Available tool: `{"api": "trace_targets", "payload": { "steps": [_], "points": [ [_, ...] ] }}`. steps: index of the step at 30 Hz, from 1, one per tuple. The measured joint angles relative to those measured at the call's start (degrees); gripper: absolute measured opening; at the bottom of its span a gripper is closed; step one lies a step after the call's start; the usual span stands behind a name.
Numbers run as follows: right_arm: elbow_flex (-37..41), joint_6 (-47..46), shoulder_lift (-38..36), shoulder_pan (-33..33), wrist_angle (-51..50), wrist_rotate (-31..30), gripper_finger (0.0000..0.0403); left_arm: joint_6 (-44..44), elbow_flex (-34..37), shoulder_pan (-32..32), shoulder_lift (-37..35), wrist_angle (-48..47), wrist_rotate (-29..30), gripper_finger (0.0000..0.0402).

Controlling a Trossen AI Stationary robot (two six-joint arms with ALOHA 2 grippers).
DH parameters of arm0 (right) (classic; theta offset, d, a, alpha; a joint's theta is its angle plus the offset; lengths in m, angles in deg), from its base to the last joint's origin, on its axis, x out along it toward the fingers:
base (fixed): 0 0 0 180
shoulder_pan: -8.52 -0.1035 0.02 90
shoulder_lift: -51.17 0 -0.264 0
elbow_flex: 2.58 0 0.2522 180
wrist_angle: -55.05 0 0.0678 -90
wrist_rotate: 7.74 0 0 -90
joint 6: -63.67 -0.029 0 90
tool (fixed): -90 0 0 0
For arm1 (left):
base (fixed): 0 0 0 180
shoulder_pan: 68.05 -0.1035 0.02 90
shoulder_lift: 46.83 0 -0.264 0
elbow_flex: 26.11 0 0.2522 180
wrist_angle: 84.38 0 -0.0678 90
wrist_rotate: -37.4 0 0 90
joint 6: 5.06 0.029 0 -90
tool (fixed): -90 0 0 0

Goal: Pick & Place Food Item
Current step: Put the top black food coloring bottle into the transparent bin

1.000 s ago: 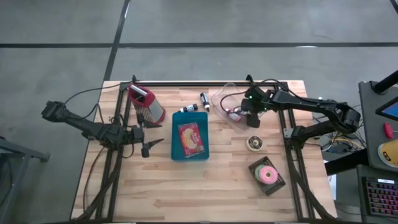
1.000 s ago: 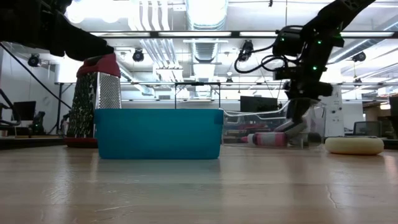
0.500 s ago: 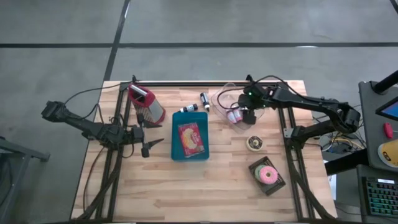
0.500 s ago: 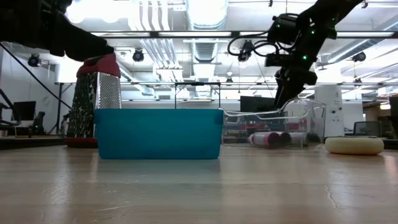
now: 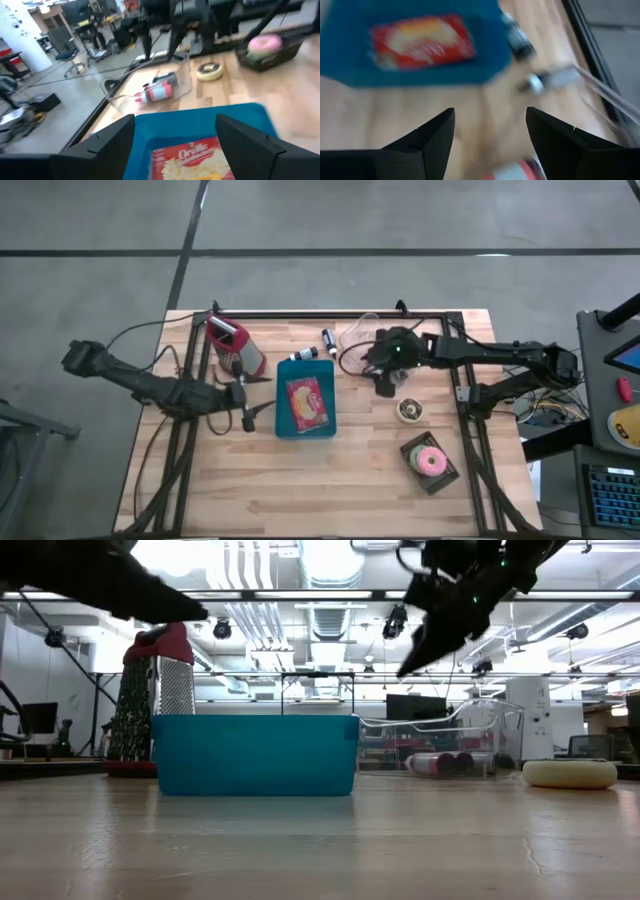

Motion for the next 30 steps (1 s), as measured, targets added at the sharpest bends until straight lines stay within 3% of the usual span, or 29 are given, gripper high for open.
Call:
{"api": "trace_targets", "payload": {
  "steps": [7,14,22,27,30],
  "points": [
    [0.45,-3.83,-0.09,-8.57,4.36,1.23,0.0242,2.94,-13.03,-6.47,13.62,-13.38,-0.66,0.0284],
    [1.91,-6.57,-0.09,-16.91,6.91,1.42,0.0242,11.53,-27.14,-13.75,26.42,-26.81,-7.45,0.0284],
    [7.24,-8.36,-0.09,-23.07,12.90,9.40,0.0242,25.29,-38.01,-21.40,35.20,-37.25,-12.86,0.0284],
    [11.65,-11.42,-0.09,-24.99,22.61,20.22,0.0242,33.94,-43.36,-25.74,38.61,-41.47,-17.65,0.0284],
    [14.17,-12.90,-0.09,-25.69,27.31,21.64,0.0242,41.53,-45.80,-27.80,40.68,-42.64,-20.40,0.0284]
  ]
}}
